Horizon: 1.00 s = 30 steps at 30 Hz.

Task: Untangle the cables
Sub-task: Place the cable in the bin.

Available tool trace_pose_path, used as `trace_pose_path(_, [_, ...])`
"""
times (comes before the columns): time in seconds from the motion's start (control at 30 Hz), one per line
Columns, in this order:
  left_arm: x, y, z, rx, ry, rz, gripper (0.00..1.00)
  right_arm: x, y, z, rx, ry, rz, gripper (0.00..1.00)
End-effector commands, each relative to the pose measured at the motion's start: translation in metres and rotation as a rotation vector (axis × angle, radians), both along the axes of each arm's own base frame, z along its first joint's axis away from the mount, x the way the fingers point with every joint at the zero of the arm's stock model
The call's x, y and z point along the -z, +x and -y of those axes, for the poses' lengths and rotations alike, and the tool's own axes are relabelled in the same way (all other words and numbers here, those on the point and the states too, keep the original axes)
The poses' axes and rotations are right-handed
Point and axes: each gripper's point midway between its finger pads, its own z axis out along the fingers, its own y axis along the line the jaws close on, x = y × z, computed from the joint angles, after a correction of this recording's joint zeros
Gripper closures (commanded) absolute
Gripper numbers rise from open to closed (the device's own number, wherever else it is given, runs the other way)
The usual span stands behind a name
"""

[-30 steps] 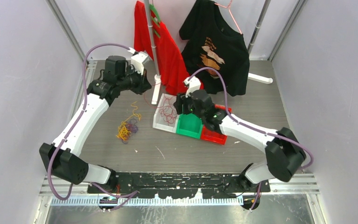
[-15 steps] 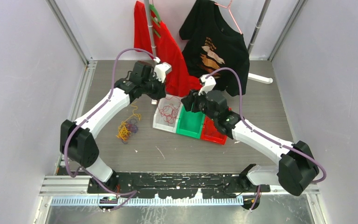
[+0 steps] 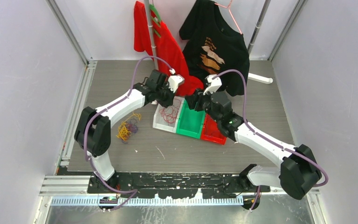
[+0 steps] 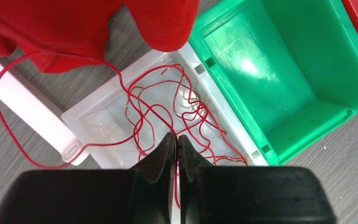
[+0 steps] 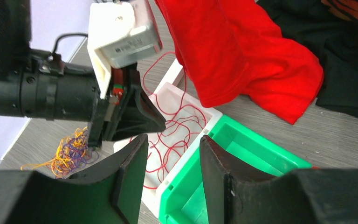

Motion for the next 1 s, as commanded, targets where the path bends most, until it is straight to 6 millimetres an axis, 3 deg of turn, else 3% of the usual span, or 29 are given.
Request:
trace_pose_path(0.0, [-0.007,-0.003,0.013,0.075,-0.043,0.02,0.89,-0.032,0.013,0.0,0.024,0.053,0.099,0.5])
trace_pose_path(0.07, [-0.014,-0.009,0.01,0.092,-0.047,0.01,0.8,-0.032,0.019,-0.003,0.027,0.052,0.096,0.5])
trace_pose_path(0.13, [-0.024,-0.017,0.009,0.118,-0.075,0.003,0.61,-0.032,0.025,-0.007,0.028,0.055,0.098,0.5])
trace_pose_path(0.2, [-0.041,-0.028,0.006,0.156,-0.114,0.003,0.52,-0.028,0.032,-0.012,0.027,0.057,0.094,0.5])
trace_pose_path(0.3, [-0.062,-0.052,0.001,0.216,-0.175,-0.073,0.22,-0.027,0.039,-0.018,0.03,0.073,0.1,0.5])
trace_pose_path(0.4, [-0.084,-0.064,-0.009,0.238,-0.254,-0.113,0.07,-0.024,0.044,-0.022,0.029,0.073,0.101,0.5])
trace_pose_path(0.53, [-0.102,-0.059,-0.036,0.217,-0.278,-0.088,0.04,-0.021,0.049,-0.029,0.006,0.064,0.093,0.51])
trace_pose_path(0.67, [-0.102,-0.016,-0.061,0.063,-0.258,0.022,0.05,-0.011,0.05,-0.033,0.0,0.071,0.066,0.53])
trace_pose_path(0.77, [-0.083,0.009,-0.065,0.038,-0.221,0.025,0.11,-0.001,0.04,-0.036,-0.021,0.078,0.046,0.54])
trace_pose_path(0.87, [-0.059,0.024,-0.06,0.037,-0.237,-0.074,0.26,0.009,0.031,-0.033,-0.011,0.061,0.038,0.54])
trace_pose_path(0.97, [-0.043,0.038,-0.055,0.031,-0.264,-0.139,0.35,0.01,0.021,-0.031,-0.017,0.056,0.036,0.54])
